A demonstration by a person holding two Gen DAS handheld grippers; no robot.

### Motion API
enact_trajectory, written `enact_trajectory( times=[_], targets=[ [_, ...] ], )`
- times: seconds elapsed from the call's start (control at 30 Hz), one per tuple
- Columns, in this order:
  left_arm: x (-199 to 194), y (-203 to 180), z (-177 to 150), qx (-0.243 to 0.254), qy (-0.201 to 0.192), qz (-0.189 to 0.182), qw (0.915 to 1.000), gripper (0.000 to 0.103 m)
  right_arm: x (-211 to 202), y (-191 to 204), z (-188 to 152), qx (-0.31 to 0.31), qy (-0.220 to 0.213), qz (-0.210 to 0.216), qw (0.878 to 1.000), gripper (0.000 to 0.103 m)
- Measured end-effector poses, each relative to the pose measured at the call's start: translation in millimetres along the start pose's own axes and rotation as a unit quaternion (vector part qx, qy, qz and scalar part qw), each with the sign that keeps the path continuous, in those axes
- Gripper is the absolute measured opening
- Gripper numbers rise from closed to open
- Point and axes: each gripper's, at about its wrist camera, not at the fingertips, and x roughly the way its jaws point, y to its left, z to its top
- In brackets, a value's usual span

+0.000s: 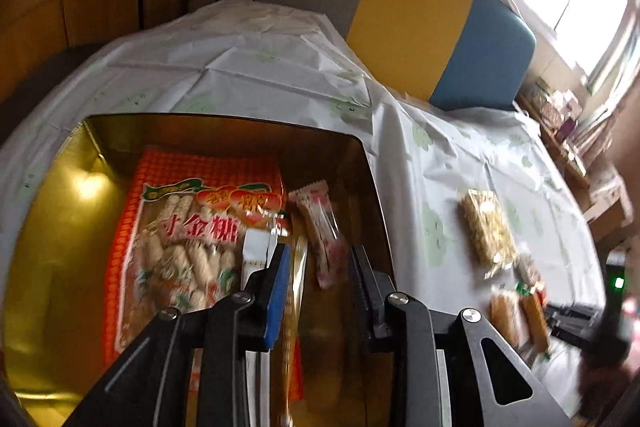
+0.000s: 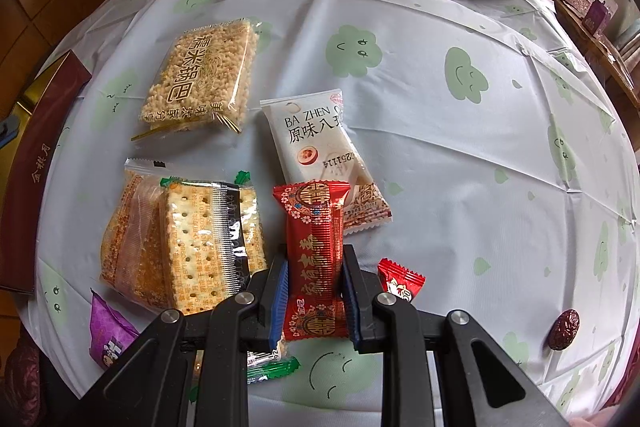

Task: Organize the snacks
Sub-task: 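Lower the pink-flowered bar into the gold lid and open the left gripper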

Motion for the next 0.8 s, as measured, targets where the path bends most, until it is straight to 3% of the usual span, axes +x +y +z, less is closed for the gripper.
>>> enact_trajectory(
  times=[0.8],
  targets=[
    [-58, 5, -72, 0.013, -0.001, 0.033, 0.9994, 0.03, -1, 8, -5, -0.008, -0.008, -0.013, 1.0, 0.024]
  ],
)
